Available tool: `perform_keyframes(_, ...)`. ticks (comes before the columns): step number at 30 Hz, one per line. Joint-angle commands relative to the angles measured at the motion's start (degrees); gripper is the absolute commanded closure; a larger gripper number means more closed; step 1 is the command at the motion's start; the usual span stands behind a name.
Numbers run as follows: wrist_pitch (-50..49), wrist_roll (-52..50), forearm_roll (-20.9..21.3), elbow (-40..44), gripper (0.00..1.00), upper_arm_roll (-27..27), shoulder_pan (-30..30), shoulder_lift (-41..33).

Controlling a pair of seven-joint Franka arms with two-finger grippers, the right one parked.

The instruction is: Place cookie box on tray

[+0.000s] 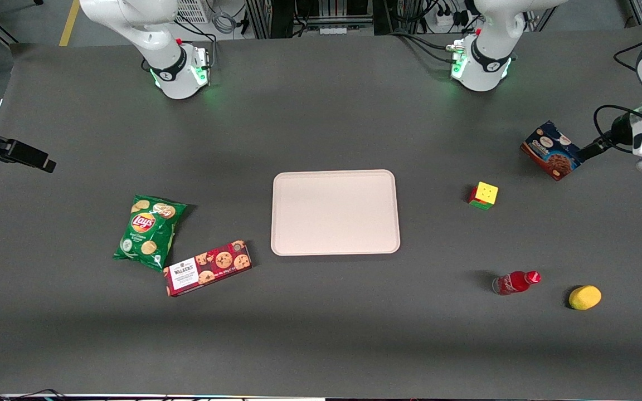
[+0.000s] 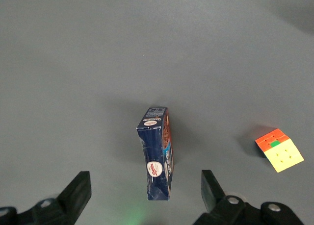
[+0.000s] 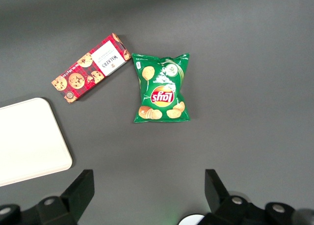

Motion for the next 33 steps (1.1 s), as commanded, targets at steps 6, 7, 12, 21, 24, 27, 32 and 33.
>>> perform_keyframes(6,5.3,-1.1,0.0,-8.5,0.00,1.2,0.8,-4.1)
perform_keyframes(7,6.7,-1.2,0.0,-9.3,0.00,1.3,0.8,-4.1)
perform_keyframes(12,12.1,-1.2,0.0,-12.2,0.00,1.4,0.8,-3.8)
perform_keyframes(21,18.5,-1.2,0.0,-14.3,0.00,1.4,0.8,-2.2)
perform_keyframes(24,22.3,-1.2,0.0,-15.6,0.00,1.5,0.8,-0.9)
perform_keyframes(27,25.9,-1.2,0.0,-16.3,0.00,1.5,1.1,1.1)
perform_keyframes(32,30.6,-1.2,0.0,-18.1,0.00,1.8,1.1,2.4)
perform_keyframes(33,30.9,-1.2,0.0,-18.3,0.00,1.8,1.2,2.4)
